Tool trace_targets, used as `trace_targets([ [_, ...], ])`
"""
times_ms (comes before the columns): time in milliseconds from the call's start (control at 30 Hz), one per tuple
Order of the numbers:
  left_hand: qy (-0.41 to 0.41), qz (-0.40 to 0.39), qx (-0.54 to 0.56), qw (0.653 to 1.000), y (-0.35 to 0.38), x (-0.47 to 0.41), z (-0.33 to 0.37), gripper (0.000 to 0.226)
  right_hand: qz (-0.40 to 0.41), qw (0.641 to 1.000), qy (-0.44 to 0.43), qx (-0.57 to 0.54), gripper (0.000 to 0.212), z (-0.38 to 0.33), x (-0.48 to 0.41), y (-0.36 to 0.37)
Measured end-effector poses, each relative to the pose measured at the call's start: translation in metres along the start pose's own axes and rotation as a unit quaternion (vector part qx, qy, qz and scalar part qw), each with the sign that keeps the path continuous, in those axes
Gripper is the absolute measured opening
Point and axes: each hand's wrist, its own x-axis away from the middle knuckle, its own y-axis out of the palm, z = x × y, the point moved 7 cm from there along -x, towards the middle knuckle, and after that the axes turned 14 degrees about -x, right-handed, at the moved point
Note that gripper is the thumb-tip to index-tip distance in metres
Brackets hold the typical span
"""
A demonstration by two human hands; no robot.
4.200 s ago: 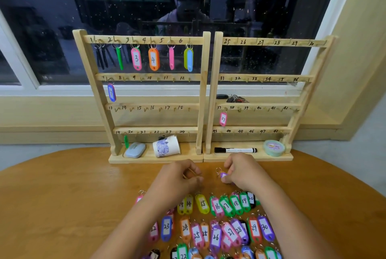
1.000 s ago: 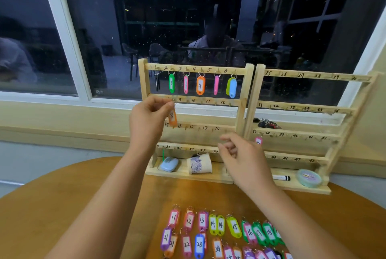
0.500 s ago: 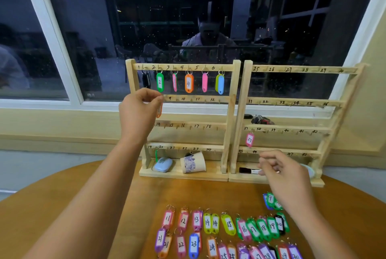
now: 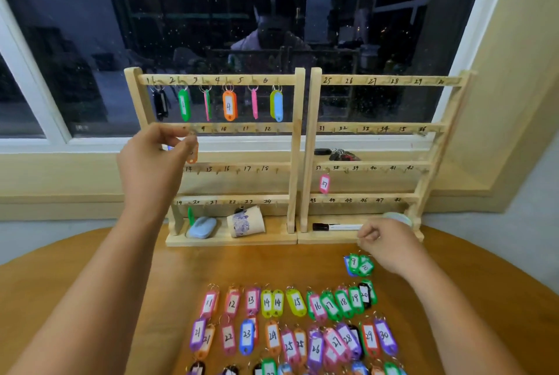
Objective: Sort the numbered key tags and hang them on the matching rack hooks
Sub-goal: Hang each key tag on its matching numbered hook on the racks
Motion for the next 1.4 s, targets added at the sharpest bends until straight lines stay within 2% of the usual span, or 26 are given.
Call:
trace_targets([
  [167, -0.022, -0.107, 0.047, 0.993, 0.027, 0.037, -0.015, 0.008, -0.036, 0.997, 0.029, 0.059, 0.019, 0.013, 0.000, 0.017],
  [267, -0.023, -0.185, 0.063, 0.981, 0.047, 0.062, -0.020, 0.006, -0.022, 0.996, 0.012, 0.089, 0.025, 0.015, 0.000, 0.021],
  [433, -0.015, -0.256, 0.049, 0.965, 0.073, 0.097, -0.014, 0.004, -0.025, 0.990, -0.027, 0.136, 0.027, 0.010, -0.001, 0.028],
  [667, 0.027, -0.312, -0.005, 0.950, 0.093, 0.127, -0.006, 0.006, -0.001, 0.983, -0.060, 0.171, 0.028, 0.003, 0.000, 0.037],
  [967, 0.042, -0.339, -0.005, 0.940, 0.102, 0.140, 0.001, 0.009, 0.005, 0.982, -0.074, 0.173, 0.003, 0.004, 0.001, 0.045],
  [1100, 0.047, -0.344, -0.016, 0.938, 0.104, 0.144, 0.004, 0.010, 0.013, 0.980, -0.068, 0.184, 0.016, 0.005, 0.002, 0.048],
  [1167, 0.050, -0.346, -0.020, 0.937, 0.104, 0.146, 0.006, 0.009, 0.016, 0.985, -0.073, 0.155, 0.021, 0.003, 0.003, 0.047],
  [1233, 0.049, -0.351, -0.019, 0.935, 0.105, 0.148, 0.007, 0.009, 0.019, 0.995, -0.076, 0.060, 0.025, -0.005, 0.004, 0.043],
  [1400, 0.036, -0.365, 0.000, 0.930, 0.106, 0.154, 0.015, 0.005, 0.003, 0.982, -0.081, -0.172, 0.013, -0.046, 0.023, 0.033],
])
